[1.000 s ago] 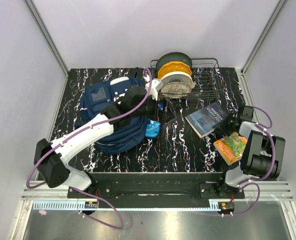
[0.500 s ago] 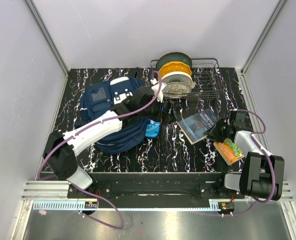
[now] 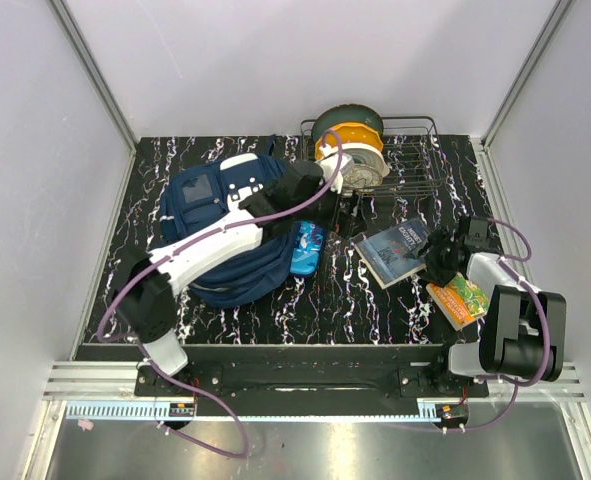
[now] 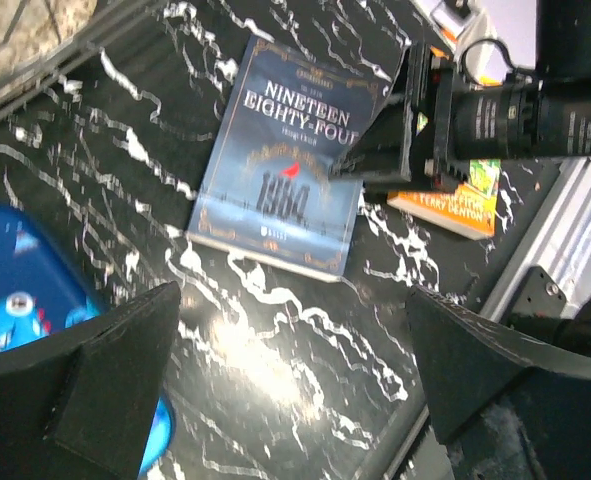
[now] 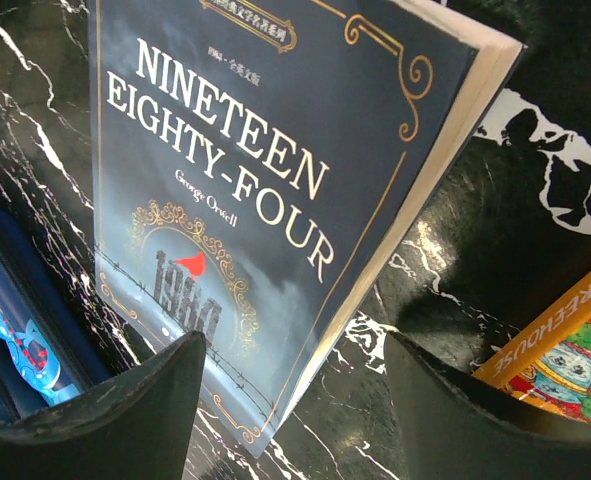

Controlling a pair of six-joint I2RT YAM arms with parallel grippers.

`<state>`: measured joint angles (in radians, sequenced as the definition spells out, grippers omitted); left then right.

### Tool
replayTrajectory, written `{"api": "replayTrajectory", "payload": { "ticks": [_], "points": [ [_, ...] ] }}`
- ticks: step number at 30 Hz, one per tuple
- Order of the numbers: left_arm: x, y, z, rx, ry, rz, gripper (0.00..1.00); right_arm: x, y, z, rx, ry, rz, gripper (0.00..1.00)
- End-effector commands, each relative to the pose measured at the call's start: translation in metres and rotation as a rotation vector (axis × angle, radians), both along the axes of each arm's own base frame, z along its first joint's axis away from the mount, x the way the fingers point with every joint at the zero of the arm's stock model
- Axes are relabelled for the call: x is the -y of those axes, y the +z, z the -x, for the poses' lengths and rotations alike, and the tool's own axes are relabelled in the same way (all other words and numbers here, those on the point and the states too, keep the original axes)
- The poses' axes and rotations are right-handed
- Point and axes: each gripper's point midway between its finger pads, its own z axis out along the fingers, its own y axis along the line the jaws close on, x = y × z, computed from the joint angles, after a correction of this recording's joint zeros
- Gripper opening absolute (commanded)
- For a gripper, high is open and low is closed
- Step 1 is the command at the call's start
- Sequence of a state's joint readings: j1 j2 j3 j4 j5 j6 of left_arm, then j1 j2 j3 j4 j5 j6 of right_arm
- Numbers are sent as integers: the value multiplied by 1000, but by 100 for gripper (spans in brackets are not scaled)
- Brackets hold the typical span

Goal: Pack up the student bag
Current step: Adjust the book at the center of the board, then pick up the book from the center of the board.

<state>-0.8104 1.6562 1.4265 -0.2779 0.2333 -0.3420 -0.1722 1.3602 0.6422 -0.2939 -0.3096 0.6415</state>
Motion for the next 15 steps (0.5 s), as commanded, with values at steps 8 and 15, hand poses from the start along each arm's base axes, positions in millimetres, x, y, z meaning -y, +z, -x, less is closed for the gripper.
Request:
{"api": "replayTrajectory", "payload": {
  "ticks": [8,15],
  "points": [
    [80,-41,-44,89,-192,68,99,9,2,-27,61,-28,30,81],
    [101,-78,-62,123,-206,99,99,-1,7,-29,98,19,-12,80]
  ]
}}
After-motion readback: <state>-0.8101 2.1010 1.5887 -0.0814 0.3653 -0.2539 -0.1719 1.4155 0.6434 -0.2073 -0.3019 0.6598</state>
